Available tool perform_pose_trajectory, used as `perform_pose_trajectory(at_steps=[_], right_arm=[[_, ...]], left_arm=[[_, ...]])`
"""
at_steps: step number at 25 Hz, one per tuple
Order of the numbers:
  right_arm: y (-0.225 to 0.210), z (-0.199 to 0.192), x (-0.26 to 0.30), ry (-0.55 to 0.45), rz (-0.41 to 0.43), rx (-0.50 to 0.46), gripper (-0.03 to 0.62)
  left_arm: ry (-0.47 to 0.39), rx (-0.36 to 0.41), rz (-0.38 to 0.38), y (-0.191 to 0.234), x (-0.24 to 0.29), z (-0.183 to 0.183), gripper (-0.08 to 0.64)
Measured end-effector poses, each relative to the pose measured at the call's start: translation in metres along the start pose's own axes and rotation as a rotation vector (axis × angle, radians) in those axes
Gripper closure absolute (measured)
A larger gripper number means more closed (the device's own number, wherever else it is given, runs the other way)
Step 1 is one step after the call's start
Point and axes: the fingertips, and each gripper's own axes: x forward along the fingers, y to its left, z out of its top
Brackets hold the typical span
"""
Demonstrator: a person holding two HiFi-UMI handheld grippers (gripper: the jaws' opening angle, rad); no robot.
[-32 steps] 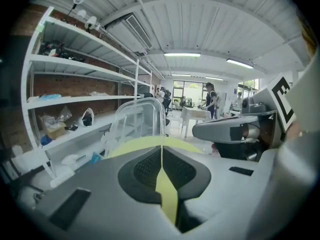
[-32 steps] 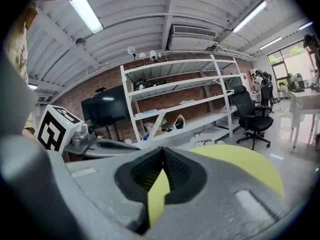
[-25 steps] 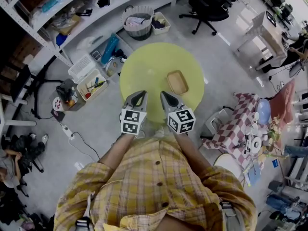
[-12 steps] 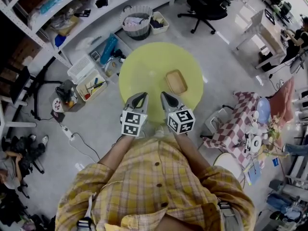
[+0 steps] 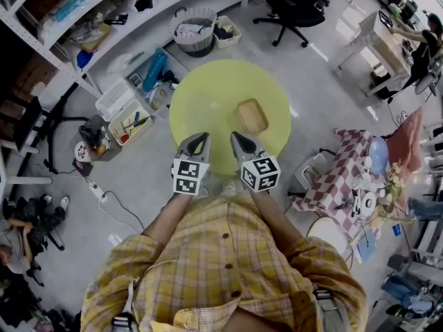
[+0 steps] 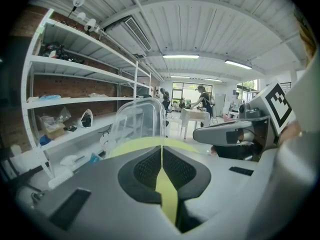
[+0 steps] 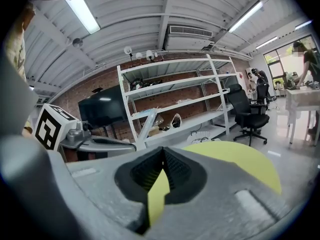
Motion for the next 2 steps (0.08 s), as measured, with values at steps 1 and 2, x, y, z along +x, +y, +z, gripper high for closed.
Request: perform_pose_trajectory(at_steps=[1,2], right_arm=[[-0.0001,-0.0008,-0.0004,0.001,0.0,-0.002,0.594],[-0.0002,-0.0016,-0.0009,0.002,0.001,-0.005,0.595]], left_arm=[[0.0,0.001,-0.001,-0.0009,0.0002,-0.0003,0.546],[0.001,0.001,-0.001,-0.0018,0.0005,-0.0006,0.546]])
